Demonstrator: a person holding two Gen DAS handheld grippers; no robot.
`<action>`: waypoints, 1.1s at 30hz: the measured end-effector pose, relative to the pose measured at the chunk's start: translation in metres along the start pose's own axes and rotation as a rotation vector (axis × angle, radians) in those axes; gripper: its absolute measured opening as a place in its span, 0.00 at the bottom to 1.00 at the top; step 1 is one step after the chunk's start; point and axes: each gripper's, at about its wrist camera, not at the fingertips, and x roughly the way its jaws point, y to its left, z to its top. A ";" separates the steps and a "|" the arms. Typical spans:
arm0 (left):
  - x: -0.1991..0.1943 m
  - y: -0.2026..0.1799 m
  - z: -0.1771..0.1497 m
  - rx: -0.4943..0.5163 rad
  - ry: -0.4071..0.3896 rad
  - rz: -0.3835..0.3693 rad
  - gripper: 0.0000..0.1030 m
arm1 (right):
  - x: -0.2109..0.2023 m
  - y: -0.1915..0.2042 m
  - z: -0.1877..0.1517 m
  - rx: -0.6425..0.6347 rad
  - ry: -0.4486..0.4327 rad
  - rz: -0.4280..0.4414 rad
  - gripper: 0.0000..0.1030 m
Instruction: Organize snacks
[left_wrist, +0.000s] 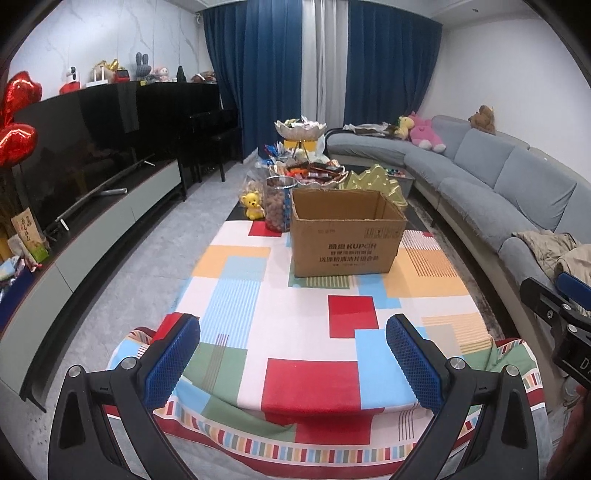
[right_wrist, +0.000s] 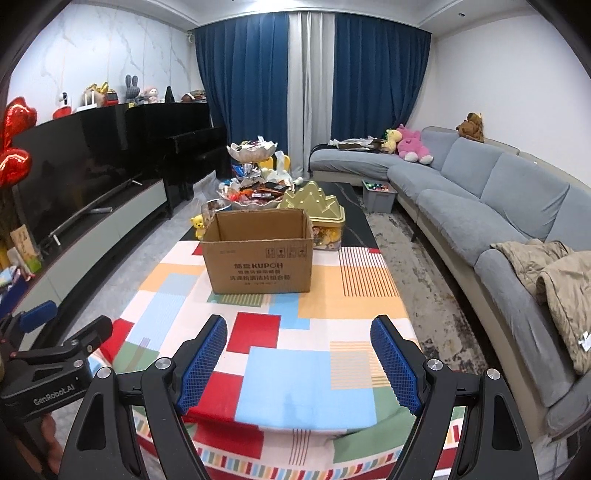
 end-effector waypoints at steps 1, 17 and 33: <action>0.000 0.001 0.000 -0.002 0.000 0.001 1.00 | -0.001 0.000 -0.001 0.000 -0.001 -0.004 0.78; 0.001 0.000 -0.003 0.000 0.015 -0.003 1.00 | -0.002 -0.001 0.000 0.004 0.000 -0.010 0.79; 0.002 -0.002 -0.004 0.004 0.018 -0.006 1.00 | -0.003 -0.005 0.001 0.009 -0.007 -0.011 0.79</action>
